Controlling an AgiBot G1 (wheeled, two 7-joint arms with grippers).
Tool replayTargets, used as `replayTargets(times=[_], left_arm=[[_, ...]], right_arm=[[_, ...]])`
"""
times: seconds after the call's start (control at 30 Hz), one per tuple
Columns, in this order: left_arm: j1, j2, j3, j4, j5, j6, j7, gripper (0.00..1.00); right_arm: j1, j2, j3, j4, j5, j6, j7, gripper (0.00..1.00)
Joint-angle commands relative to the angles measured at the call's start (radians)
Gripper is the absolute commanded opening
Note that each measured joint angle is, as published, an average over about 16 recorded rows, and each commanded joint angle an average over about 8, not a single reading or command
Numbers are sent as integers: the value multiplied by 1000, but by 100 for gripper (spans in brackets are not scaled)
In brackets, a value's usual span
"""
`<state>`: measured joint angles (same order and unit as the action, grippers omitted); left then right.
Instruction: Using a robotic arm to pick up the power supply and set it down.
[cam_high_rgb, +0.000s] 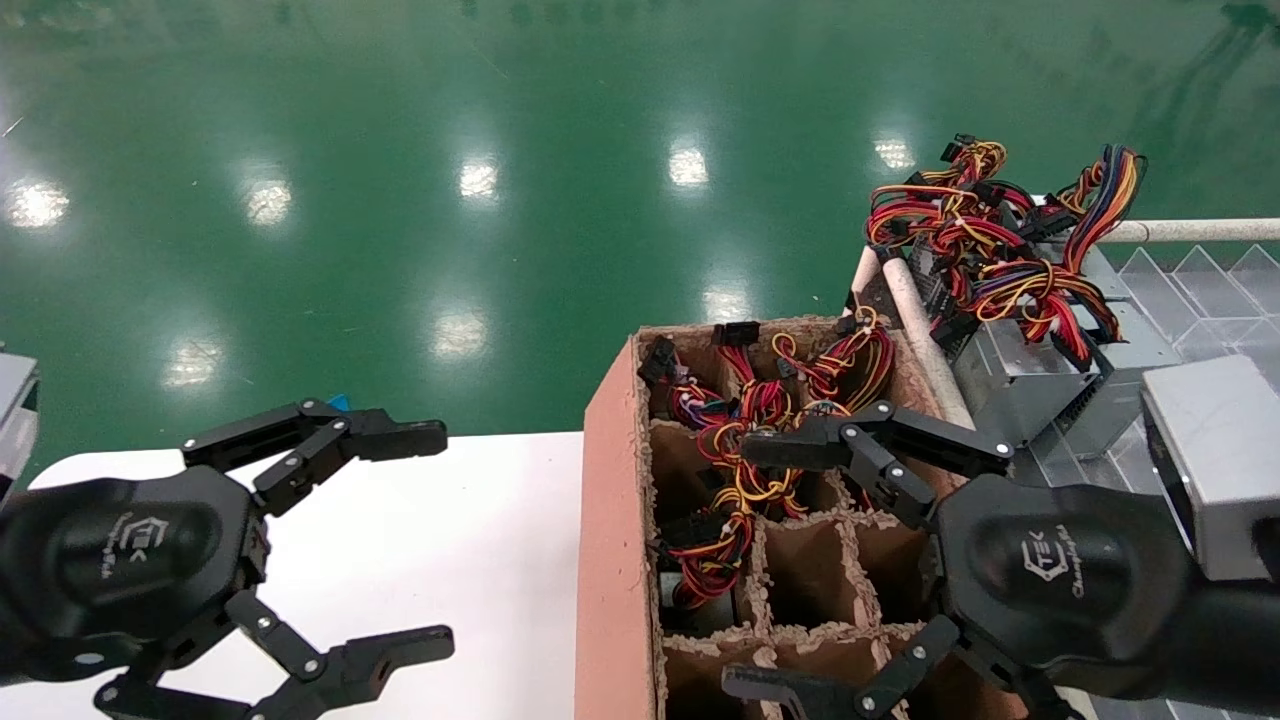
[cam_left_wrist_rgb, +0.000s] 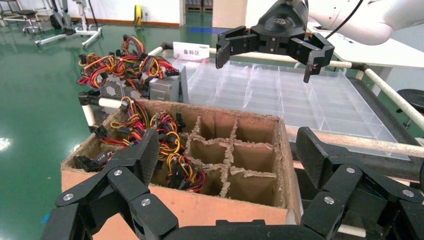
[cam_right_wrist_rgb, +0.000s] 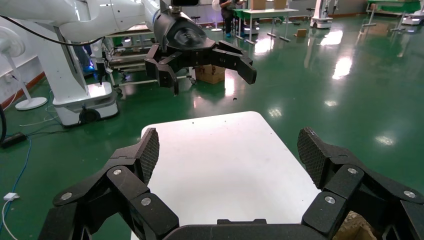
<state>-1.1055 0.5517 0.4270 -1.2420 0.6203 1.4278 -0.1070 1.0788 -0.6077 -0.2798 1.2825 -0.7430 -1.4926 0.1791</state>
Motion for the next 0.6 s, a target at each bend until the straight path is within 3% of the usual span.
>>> replayTargets(times=[0.03, 0.23, 0.6], left_arm=[[0, 0, 0, 0, 0, 0, 0, 0], [0, 0, 0, 0, 0, 0, 0, 0], [0, 0, 0, 0, 0, 0, 0, 0]], right_arm=[[-2, -1, 1, -1, 7, -1, 4, 100], [36, 8, -13, 2, -93, 19, -43, 100], [184, -45, -129, -45, -494, 81, -196, 100]])
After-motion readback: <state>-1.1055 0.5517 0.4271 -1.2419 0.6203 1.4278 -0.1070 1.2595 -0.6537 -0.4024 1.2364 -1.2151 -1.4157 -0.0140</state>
